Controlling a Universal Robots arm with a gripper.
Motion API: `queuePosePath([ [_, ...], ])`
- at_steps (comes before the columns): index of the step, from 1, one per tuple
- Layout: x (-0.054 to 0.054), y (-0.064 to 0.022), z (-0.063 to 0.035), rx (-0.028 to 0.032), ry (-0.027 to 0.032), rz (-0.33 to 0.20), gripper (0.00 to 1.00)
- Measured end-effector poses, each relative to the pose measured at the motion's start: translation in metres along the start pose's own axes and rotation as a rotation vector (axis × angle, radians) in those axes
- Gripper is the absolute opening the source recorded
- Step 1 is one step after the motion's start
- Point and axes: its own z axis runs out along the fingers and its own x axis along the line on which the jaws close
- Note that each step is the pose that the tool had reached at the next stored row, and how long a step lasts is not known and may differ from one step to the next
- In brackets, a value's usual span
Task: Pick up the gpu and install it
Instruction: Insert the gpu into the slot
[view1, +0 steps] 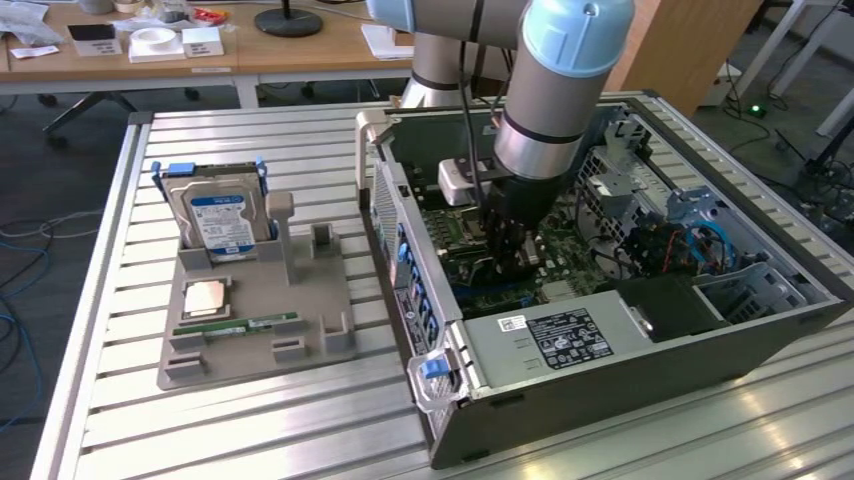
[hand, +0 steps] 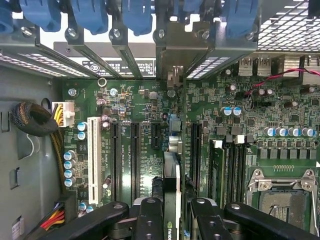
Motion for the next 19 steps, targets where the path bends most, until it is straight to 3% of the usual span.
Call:
queuePosePath([
  [19, 0.0, 0.0015, 0.0005, -0.0001, 0.0001, 0.0, 0.26],
])
